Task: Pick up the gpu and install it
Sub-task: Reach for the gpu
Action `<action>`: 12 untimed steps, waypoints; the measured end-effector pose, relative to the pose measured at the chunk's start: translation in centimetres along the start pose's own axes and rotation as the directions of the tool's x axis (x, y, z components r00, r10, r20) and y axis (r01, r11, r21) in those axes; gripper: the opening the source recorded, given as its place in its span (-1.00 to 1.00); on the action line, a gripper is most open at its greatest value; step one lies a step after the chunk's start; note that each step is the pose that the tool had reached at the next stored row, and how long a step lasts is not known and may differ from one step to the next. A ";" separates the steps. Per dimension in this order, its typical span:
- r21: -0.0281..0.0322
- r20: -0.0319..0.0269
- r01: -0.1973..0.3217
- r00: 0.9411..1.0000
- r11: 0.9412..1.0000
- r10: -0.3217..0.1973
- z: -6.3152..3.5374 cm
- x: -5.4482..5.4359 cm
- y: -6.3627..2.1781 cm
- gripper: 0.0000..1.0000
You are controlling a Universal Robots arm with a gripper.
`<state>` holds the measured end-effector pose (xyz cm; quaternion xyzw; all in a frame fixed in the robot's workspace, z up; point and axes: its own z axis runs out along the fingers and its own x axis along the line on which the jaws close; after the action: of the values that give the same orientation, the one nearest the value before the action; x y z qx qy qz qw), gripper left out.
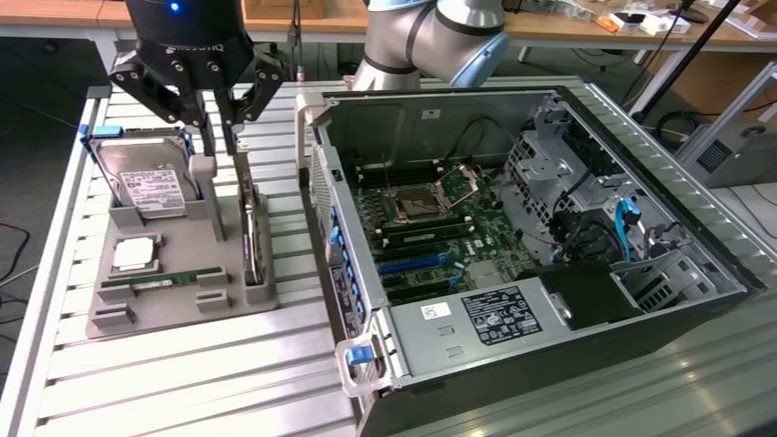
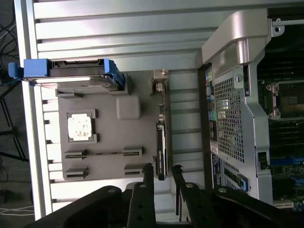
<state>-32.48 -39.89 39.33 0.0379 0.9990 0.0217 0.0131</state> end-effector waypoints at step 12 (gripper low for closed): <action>0.000 0.000 0.000 1.000 1.000 0.000 0.00 0.0 0.00 -0.79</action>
<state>-32.48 -39.89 39.33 0.0379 0.9990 0.0217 0.0131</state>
